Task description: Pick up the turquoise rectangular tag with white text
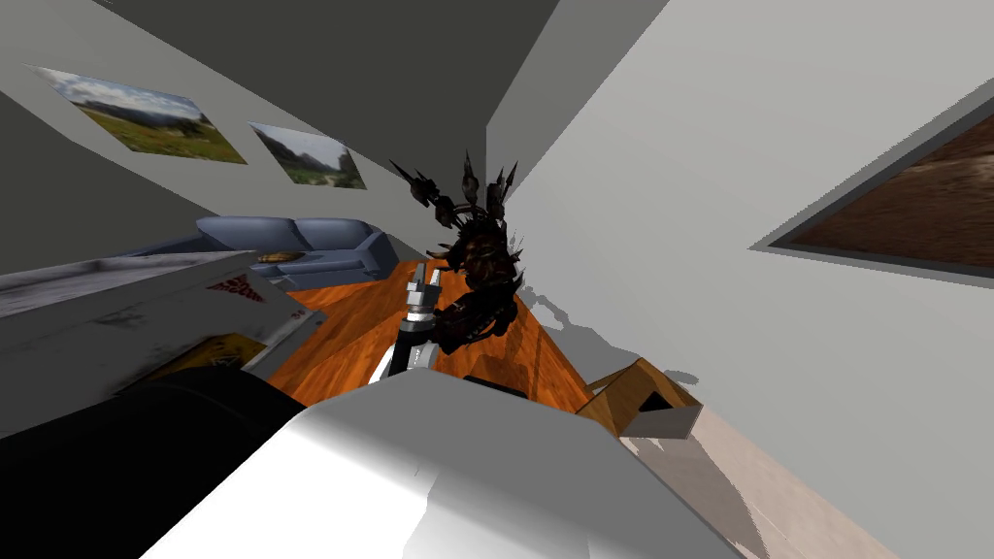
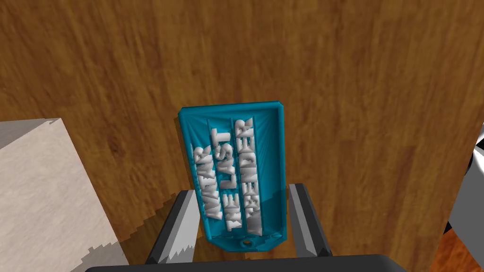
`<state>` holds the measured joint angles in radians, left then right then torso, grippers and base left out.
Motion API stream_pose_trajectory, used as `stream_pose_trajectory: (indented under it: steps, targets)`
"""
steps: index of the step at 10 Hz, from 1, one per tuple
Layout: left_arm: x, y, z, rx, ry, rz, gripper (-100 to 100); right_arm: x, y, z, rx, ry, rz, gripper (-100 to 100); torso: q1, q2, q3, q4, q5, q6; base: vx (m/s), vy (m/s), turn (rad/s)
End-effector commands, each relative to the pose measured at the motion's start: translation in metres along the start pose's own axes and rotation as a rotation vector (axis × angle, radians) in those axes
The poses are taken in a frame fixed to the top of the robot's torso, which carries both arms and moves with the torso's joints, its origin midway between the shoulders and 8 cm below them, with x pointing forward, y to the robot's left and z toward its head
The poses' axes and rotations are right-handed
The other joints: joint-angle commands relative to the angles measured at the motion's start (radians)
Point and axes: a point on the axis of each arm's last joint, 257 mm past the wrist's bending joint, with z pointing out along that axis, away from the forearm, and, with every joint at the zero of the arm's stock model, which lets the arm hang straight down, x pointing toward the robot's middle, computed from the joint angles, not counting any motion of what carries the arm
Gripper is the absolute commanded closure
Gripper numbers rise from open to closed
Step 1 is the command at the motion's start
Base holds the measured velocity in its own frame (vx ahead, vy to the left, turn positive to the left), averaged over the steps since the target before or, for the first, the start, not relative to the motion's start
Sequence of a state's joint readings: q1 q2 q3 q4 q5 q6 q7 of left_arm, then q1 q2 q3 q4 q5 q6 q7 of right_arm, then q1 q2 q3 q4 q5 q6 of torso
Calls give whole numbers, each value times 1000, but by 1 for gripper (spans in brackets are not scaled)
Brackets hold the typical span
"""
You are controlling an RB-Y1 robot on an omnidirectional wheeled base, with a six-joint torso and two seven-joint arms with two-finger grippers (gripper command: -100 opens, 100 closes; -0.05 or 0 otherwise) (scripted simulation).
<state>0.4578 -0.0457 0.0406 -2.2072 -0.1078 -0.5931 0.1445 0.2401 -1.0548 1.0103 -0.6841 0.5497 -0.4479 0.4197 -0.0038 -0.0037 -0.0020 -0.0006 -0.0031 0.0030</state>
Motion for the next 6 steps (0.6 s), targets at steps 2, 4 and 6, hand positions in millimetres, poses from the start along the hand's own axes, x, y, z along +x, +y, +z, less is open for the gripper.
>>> stream_pose_trajectory:
  steps: [2,4,6]
  targets:
    - [0,0,0,0,0,0,0,3,-9,-10,-5,1,-7,100,0,0,0,0,0,0,8,23,-38]
    - [0,0,0,0,0,0,0,6,-18,-20,-7,3,-14,100,4,-1,-1,0,1,0,22,64,-57]
    - [0,0,0,0,0,0,0,7,-17,-18,-5,3,-12,0,2,-1,-1,0,0,0,3,16,-4]
